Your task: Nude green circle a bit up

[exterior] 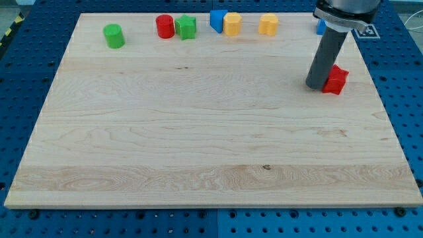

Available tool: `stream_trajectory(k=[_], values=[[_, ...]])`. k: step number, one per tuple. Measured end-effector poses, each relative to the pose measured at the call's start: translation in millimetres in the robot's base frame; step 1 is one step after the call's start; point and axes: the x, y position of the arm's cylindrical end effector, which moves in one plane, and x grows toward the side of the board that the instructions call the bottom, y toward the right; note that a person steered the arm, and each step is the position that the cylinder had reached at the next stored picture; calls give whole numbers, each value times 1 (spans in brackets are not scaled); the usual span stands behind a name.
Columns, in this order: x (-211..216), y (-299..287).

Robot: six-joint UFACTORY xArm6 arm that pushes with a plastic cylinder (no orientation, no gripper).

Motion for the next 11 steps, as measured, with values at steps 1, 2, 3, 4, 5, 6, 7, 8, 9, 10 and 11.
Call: stream_trajectory(k=[1,2,3,4,5,6,7,8,9,10,11], values=[[-4,-52],[-37,-89],[-42,-135],[-39,-192],[-40,-251],[-47,-298],[-64,-348],[-102,-387],[-148,-424],[-182,-439],[-182,-412]])
